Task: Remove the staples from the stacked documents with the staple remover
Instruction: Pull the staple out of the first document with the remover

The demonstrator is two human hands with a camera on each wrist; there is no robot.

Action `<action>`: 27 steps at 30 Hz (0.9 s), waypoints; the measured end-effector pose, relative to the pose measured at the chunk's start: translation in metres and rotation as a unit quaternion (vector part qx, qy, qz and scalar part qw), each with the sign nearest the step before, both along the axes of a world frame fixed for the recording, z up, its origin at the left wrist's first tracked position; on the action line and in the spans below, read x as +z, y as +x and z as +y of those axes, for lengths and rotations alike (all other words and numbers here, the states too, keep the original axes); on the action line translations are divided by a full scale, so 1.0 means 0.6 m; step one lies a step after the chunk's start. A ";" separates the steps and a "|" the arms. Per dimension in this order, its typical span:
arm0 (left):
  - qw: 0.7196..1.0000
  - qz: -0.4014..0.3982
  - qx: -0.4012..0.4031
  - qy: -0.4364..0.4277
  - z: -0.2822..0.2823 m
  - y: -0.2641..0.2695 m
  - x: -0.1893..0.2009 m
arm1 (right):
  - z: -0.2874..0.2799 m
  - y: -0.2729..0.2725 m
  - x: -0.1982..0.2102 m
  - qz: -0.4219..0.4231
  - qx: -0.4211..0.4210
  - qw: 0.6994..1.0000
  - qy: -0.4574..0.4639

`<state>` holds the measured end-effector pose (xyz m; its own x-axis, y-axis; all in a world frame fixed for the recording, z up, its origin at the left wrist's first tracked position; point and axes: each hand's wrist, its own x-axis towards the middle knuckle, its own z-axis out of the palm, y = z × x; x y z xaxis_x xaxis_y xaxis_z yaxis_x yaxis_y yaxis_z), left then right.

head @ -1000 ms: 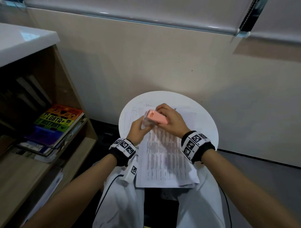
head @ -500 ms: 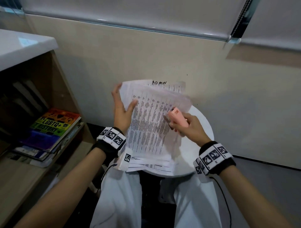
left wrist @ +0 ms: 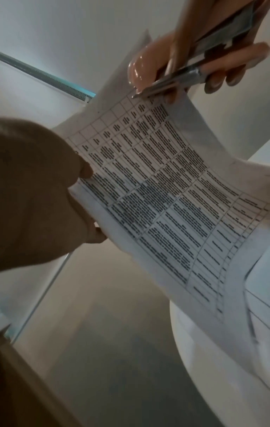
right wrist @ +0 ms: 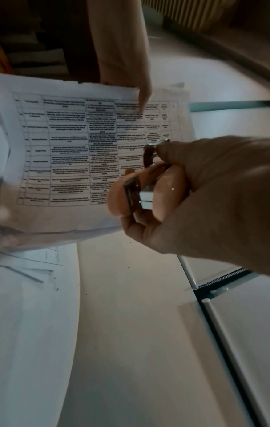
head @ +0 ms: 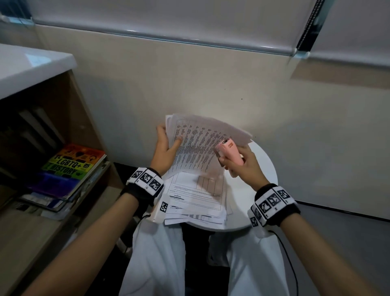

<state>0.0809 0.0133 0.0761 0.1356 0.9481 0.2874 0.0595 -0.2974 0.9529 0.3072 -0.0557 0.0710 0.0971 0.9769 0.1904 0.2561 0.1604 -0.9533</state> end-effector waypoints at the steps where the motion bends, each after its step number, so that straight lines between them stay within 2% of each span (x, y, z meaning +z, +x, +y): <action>1: 1.000 0.005 0.001 -0.004 0.000 0.002 -0.001 | 0.001 -0.002 0.004 0.013 -0.004 1.000 -0.009; 4: 1.000 -0.013 0.009 0.002 0.005 0.008 0.000 | 0.011 -0.006 0.015 0.026 -0.015 1.000 -0.005; 11: 0.995 -0.041 0.034 0.084 0.017 0.011 0.001 | 0.014 -0.019 0.049 0.038 -0.024 0.998 0.037; 19: 0.999 0.021 0.029 0.031 0.008 0.015 -0.038 | 0.019 -0.013 -0.001 0.051 -0.025 0.998 -0.021; 27: 0.997 -0.033 0.060 0.029 0.019 0.019 -0.024 | 0.032 -0.006 0.003 0.105 -0.045 0.992 -0.052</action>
<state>0.0921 0.0247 0.0615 0.0013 0.9379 0.3470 0.0350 -0.3468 0.9373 0.3039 -0.0366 0.0726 0.2121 0.9756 0.0560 0.0597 0.0443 -0.9972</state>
